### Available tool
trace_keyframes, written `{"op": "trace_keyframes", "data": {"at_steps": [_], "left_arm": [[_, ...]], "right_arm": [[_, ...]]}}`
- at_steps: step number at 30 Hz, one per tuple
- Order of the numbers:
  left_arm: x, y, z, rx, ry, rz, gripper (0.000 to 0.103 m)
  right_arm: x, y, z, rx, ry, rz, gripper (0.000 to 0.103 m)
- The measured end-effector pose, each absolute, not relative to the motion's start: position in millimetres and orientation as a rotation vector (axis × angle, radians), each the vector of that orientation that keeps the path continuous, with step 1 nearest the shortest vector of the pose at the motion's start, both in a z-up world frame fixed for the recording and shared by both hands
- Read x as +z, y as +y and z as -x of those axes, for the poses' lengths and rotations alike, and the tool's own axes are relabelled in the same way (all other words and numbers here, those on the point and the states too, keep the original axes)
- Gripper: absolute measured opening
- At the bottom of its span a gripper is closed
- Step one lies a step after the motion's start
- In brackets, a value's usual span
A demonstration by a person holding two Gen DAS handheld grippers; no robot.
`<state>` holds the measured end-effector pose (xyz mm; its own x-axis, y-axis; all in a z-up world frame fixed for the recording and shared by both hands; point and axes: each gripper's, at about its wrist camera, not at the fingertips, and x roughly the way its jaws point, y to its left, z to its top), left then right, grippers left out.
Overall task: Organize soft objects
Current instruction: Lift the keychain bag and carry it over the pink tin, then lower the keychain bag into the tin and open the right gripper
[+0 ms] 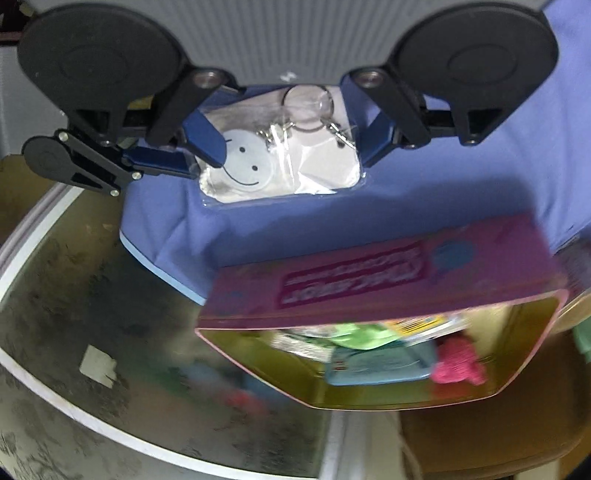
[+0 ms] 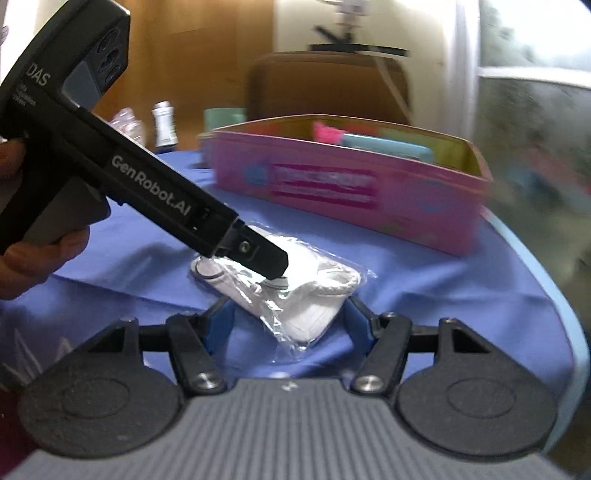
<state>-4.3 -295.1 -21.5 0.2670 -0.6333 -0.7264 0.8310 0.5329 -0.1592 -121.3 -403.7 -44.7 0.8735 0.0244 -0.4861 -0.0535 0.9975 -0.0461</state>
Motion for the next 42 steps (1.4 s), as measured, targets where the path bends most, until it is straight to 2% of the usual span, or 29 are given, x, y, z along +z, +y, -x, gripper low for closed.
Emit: {"op": "trace_keyframes", "data": {"at_steps": [2,6,8,9,12,18,20,24,29,32,42], "left_arm": [[-21.8,-300.6,4.6,-1.003,0.84,-0.284,0.085],[-23.5,-298.0,0.8,-1.011,0.836,-0.272,0.084],[-21.5,-299.5,2.6,-0.993,0.833,-0.27,0.08],[-17.7,-298.4,2.9,-0.977,0.83,-0.266,0.08],[12.6,-289.0,3.4,-0.978,0.778,-0.243,0.078],[84.7,-304.4,-26.4,-0.931,0.608,-0.253,0.078],[92.6,-321.5,-51.6,-0.899,0.604,-0.258,0.078],[84.8,-356.3,-118.7,-0.845,0.709,-0.225,0.078],[51.0,-390.1,-187.3,-0.798,0.891,-0.188,0.078],[34.4,-402.4,-211.5,-0.781,0.921,-0.193,0.077],[22.5,-425.7,-250.4,-0.738,0.879,-0.201,0.087]], "right_arm": [[-45.9,-411.8,125.7,0.028,0.499,0.053,0.068],[-51.5,-413.0,131.2,0.025,0.468,0.073,0.071],[-54.0,-415.2,130.2,0.043,0.453,0.047,0.063],[-52.9,-412.9,129.2,0.043,0.452,0.054,0.062],[-41.4,-407.2,127.6,0.046,0.422,0.088,0.061],[27.8,-421.2,101.0,0.093,0.296,0.065,0.061],[46.6,-433.2,67.8,0.101,0.327,0.052,0.06],[64.3,-453.1,-5.6,0.106,0.466,0.068,0.06],[61.7,-474.6,-87.9,0.117,0.728,0.043,0.06],[53.3,-490.5,-126.2,0.124,0.847,-0.014,0.059],[42.4,-499.6,-185.2,0.047,0.867,0.063,0.059]]}}
